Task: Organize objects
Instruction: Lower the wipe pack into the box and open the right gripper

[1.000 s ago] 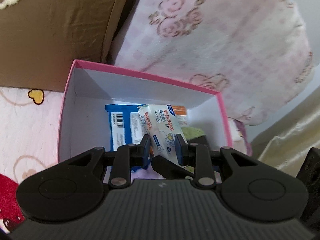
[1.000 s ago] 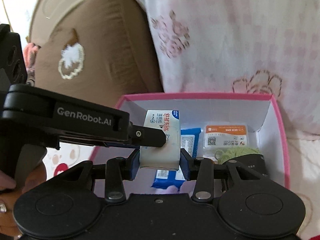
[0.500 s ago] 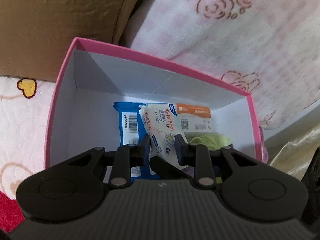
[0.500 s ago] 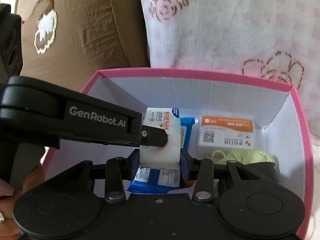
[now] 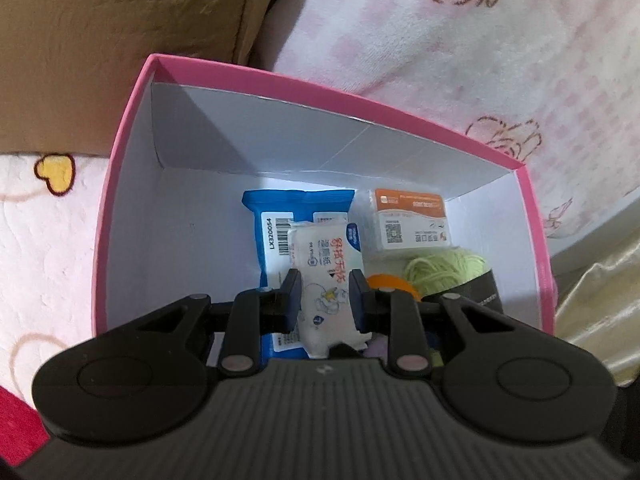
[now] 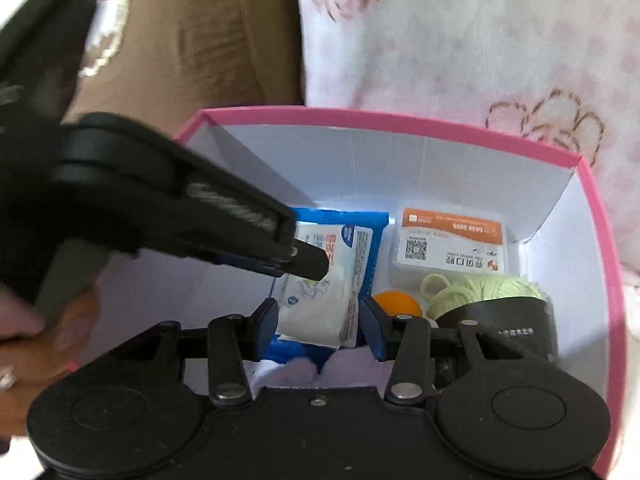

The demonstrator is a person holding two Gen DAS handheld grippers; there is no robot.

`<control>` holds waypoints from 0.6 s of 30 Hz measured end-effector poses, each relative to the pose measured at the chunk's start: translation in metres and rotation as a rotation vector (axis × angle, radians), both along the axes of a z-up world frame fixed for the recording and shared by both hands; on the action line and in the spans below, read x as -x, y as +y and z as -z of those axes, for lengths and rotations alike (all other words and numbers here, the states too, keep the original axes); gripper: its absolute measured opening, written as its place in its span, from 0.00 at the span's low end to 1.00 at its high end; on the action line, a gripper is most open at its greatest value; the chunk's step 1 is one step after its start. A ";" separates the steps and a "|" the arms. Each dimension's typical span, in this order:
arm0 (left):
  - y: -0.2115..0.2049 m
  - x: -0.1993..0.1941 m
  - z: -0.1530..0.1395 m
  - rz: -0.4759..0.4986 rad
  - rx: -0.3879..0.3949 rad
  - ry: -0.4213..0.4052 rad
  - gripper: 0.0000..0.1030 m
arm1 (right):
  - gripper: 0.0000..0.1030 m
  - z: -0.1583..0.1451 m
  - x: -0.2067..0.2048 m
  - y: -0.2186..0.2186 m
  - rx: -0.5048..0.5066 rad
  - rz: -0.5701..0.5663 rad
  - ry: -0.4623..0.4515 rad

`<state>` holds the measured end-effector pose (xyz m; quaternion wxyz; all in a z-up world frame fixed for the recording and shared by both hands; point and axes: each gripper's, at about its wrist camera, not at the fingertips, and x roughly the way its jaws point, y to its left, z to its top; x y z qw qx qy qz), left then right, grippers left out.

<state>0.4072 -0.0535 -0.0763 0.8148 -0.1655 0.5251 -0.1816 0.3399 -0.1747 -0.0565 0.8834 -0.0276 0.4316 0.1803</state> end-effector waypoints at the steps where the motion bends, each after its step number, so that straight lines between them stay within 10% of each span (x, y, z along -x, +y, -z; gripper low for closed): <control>1: 0.000 0.001 -0.002 0.000 0.001 -0.002 0.23 | 0.49 -0.002 0.004 0.000 0.006 -0.002 -0.010; 18: 0.013 0.089 -0.081 0.053 -0.175 -0.100 0.24 | 0.59 -0.071 0.074 -0.044 -0.077 0.034 -0.134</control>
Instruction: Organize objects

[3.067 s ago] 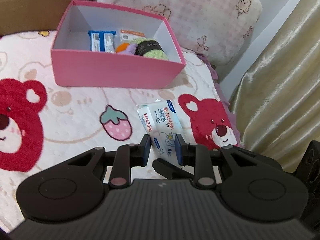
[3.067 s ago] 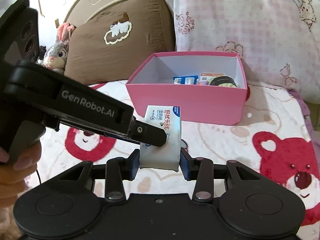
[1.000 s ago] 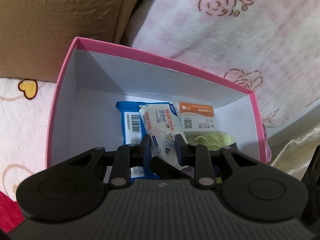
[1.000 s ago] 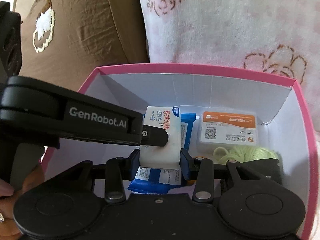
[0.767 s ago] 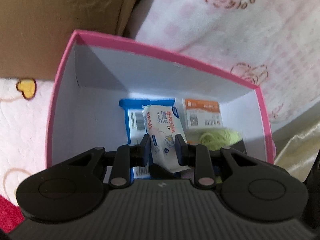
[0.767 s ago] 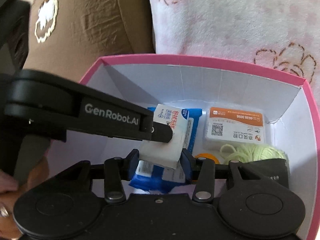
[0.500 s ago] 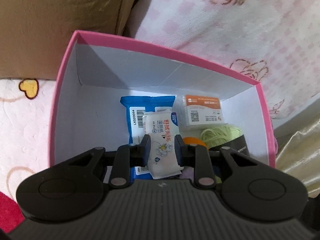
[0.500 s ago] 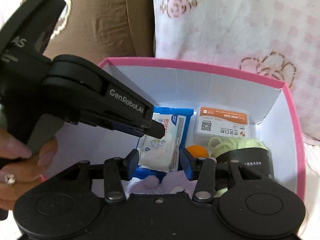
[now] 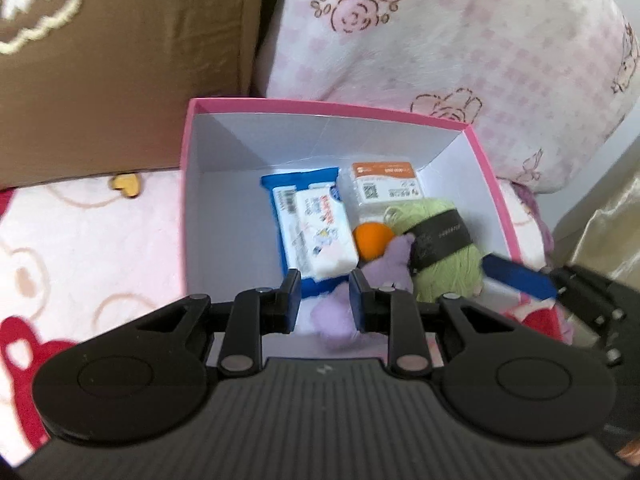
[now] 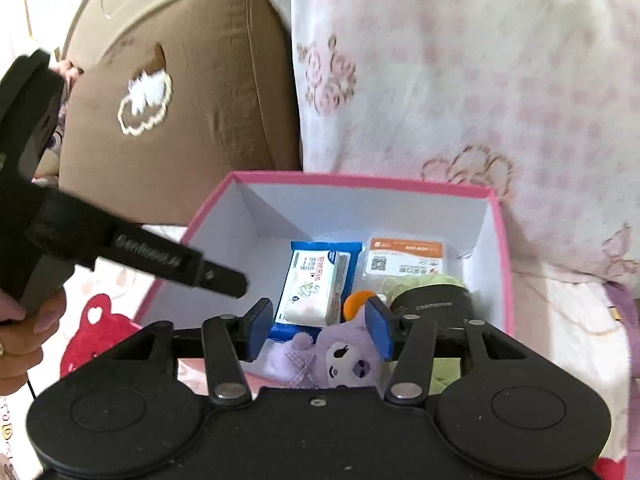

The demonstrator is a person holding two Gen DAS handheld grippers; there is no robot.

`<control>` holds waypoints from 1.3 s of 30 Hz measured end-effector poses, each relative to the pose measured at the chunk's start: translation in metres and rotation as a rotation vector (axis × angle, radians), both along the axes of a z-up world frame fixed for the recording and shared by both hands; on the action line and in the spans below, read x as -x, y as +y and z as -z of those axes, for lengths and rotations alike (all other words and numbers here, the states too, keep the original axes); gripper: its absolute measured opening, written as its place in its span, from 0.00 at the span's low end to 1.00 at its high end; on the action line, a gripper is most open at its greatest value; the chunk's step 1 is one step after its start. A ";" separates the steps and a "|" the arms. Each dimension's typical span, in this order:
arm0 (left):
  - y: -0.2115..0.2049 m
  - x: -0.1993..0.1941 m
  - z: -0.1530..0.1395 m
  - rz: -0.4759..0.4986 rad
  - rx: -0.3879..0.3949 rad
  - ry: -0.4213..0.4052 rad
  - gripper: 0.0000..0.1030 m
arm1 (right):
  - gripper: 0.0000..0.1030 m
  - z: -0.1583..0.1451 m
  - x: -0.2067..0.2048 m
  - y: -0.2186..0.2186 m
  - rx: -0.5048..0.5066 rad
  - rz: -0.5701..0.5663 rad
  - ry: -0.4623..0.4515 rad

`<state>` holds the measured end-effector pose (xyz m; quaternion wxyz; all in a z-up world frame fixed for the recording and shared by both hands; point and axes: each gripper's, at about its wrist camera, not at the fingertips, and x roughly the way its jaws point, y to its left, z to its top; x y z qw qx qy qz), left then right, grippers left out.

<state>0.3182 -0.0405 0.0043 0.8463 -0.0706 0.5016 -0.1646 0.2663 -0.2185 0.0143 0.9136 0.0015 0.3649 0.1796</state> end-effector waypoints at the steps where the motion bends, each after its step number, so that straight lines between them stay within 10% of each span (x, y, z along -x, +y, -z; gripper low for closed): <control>1: 0.001 0.007 -0.004 -0.003 -0.017 0.004 0.24 | 0.60 -0.004 0.006 -0.002 -0.006 -0.012 -0.007; 16: 0.032 0.124 -0.071 0.024 -0.009 -0.091 0.48 | 0.64 -0.057 0.102 0.006 -0.016 -0.068 -0.032; 39: 0.037 0.200 -0.059 -0.037 -0.088 -0.138 0.64 | 0.73 -0.057 0.159 -0.022 -0.042 0.010 -0.063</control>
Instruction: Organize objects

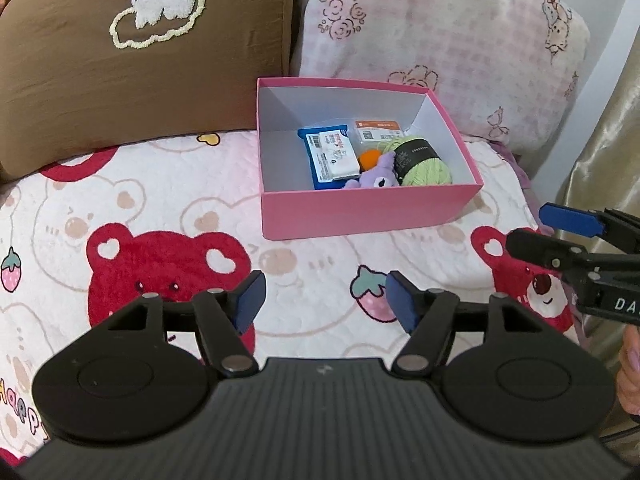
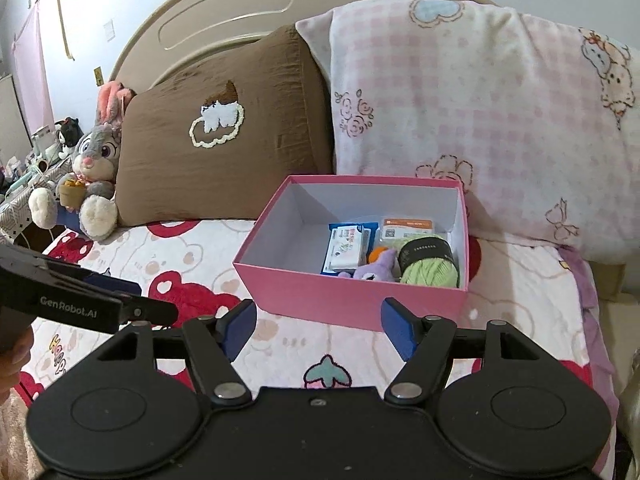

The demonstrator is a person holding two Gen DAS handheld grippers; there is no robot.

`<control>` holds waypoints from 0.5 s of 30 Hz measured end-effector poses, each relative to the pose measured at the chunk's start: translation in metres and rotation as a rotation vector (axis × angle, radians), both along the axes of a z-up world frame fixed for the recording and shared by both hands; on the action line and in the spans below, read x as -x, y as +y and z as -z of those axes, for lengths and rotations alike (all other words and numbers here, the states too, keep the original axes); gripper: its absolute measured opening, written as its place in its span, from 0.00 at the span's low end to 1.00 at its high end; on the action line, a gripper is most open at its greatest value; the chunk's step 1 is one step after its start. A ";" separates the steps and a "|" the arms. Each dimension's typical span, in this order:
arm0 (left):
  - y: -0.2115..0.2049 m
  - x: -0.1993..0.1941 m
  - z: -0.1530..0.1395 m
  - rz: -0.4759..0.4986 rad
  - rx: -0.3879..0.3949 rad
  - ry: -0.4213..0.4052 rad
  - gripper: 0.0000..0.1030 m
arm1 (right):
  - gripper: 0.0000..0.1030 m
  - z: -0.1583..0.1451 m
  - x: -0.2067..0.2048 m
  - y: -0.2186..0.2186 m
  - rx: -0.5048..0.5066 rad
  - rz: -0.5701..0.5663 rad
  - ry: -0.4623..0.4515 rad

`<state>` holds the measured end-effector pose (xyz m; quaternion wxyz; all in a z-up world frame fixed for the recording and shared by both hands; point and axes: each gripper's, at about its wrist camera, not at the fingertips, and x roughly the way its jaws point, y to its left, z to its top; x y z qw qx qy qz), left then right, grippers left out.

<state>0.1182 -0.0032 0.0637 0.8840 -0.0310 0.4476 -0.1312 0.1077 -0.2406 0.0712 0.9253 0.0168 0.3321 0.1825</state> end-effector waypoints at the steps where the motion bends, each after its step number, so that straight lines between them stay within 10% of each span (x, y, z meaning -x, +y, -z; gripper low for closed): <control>1: -0.001 0.001 0.001 -0.002 -0.003 -0.002 0.66 | 0.73 0.000 0.001 -0.001 -0.001 0.003 0.000; 15: -0.001 0.007 0.009 -0.062 -0.052 -0.009 0.98 | 0.95 0.002 0.011 0.006 0.087 0.068 0.043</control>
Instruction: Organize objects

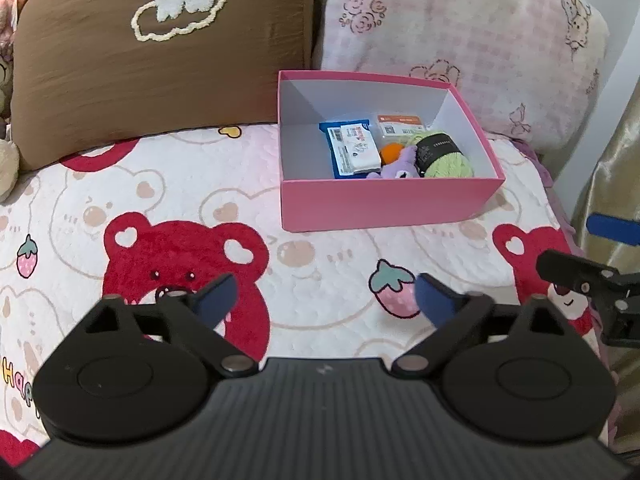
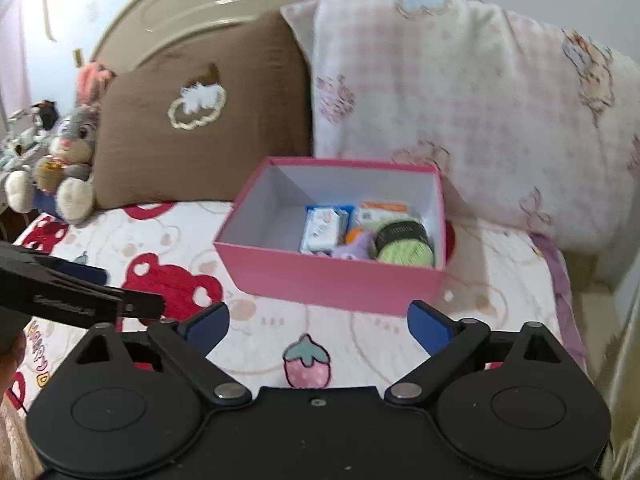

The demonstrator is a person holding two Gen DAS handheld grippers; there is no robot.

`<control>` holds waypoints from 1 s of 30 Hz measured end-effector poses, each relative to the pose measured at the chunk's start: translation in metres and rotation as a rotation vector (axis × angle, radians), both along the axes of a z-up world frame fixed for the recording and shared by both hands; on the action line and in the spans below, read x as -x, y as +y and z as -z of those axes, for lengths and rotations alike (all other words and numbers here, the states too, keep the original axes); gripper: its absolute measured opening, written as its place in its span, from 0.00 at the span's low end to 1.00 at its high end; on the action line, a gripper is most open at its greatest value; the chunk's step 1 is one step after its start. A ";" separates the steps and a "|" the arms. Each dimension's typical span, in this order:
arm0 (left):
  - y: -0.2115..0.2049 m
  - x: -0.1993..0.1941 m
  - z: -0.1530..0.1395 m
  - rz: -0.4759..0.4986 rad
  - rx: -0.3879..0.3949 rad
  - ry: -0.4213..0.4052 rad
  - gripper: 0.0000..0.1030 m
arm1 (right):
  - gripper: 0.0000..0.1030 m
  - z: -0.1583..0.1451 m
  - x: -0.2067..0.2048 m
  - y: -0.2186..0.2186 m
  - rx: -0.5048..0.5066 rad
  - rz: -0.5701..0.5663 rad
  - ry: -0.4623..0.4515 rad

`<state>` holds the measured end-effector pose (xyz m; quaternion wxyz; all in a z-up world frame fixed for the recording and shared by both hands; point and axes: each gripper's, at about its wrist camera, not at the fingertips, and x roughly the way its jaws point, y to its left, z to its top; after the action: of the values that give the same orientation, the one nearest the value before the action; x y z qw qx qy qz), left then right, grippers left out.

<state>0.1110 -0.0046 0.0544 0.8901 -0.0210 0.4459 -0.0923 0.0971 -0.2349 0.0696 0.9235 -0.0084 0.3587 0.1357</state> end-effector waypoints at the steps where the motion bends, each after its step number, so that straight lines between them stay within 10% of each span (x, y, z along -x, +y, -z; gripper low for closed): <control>1: 0.000 0.000 0.000 -0.002 -0.011 -0.002 1.00 | 0.95 0.001 -0.001 -0.001 0.001 0.011 0.015; 30: -0.005 -0.002 0.006 -0.002 -0.049 0.155 1.00 | 0.95 0.001 0.009 0.002 0.049 0.080 0.078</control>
<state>0.1127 -0.0098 0.0484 0.8533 -0.0066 0.5155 -0.0787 0.0884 -0.2326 0.0687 0.9130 -0.0113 0.3978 0.0901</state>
